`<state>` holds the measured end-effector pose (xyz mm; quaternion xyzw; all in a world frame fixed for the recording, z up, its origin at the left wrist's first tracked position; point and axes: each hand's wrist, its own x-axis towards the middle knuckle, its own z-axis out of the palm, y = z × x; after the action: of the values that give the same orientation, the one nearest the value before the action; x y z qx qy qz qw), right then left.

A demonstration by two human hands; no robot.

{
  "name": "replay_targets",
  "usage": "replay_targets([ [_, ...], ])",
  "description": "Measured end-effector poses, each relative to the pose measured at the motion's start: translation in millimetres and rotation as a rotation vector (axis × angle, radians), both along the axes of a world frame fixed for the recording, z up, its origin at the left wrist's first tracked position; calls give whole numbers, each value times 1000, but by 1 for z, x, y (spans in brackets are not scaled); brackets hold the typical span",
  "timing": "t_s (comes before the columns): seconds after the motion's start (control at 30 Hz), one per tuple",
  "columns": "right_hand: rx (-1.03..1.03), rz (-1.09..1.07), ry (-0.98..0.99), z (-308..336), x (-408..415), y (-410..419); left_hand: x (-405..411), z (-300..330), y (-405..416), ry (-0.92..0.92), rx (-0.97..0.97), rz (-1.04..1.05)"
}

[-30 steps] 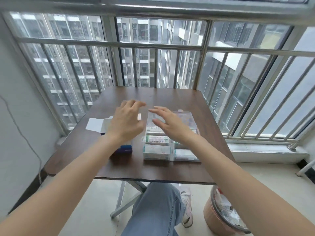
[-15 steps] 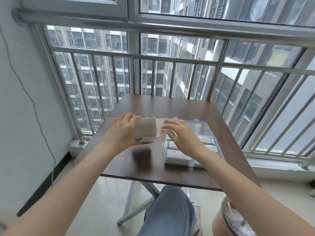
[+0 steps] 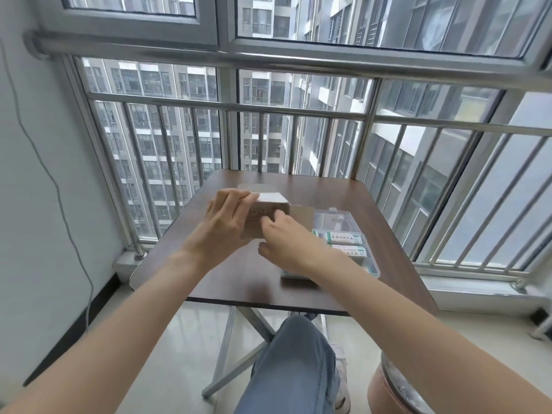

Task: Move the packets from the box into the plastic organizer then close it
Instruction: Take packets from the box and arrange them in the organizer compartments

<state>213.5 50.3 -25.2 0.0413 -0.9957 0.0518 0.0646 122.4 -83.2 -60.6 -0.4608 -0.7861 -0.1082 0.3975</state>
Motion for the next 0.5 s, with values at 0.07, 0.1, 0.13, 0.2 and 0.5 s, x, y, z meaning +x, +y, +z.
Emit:
replay_targets([
  [0.07, -43, 30, -31, -1, -2, 1, 0, -1, -1, -12, 34, 0],
  [0.1, -85, 63, -39, 0, -2, 2, 0, -2, -1, -17, 56, -5],
  [0.13, -132, 96, -41, 1, -1, 2, 0, -2, -1, -15, 72, -12],
  [0.2, -213, 125, -3, 4, -1, 2, 1, -2, 1, -5, 84, -40],
  [0.5, -18, 46, -140, -9, -23, -3, 7, -4, 14, 46, 67, -151],
])
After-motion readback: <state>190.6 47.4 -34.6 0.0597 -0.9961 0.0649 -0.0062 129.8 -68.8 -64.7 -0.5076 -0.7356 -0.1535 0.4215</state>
